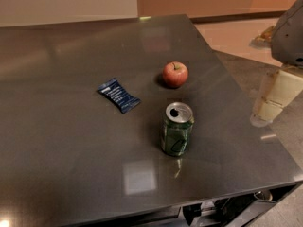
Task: Move green can near rxbar blueberry
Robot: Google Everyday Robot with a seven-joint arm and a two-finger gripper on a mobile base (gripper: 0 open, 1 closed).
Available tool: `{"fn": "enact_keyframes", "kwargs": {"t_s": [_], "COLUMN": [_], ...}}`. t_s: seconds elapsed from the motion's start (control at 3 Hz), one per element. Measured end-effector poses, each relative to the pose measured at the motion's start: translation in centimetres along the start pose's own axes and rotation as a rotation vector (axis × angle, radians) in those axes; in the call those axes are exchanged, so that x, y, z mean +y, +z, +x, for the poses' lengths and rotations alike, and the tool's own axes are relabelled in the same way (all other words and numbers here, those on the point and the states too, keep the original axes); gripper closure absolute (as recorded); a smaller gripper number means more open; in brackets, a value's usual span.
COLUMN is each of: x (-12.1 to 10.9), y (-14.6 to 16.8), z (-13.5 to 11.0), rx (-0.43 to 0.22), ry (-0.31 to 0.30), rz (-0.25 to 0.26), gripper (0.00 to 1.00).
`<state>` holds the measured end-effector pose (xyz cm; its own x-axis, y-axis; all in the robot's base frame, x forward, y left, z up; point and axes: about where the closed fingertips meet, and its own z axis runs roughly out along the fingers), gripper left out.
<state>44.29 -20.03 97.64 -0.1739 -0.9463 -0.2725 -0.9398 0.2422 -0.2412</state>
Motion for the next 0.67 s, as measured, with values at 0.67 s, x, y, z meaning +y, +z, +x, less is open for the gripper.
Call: {"fn": "enact_keyframes", "kwargs": {"t_s": [0.67], "x": [2.6], "y": [4.2], "z": [-5.7], "rx": [-0.183], "ry": [-0.123], "rz": [-0.122], "gripper": [0.0]}}
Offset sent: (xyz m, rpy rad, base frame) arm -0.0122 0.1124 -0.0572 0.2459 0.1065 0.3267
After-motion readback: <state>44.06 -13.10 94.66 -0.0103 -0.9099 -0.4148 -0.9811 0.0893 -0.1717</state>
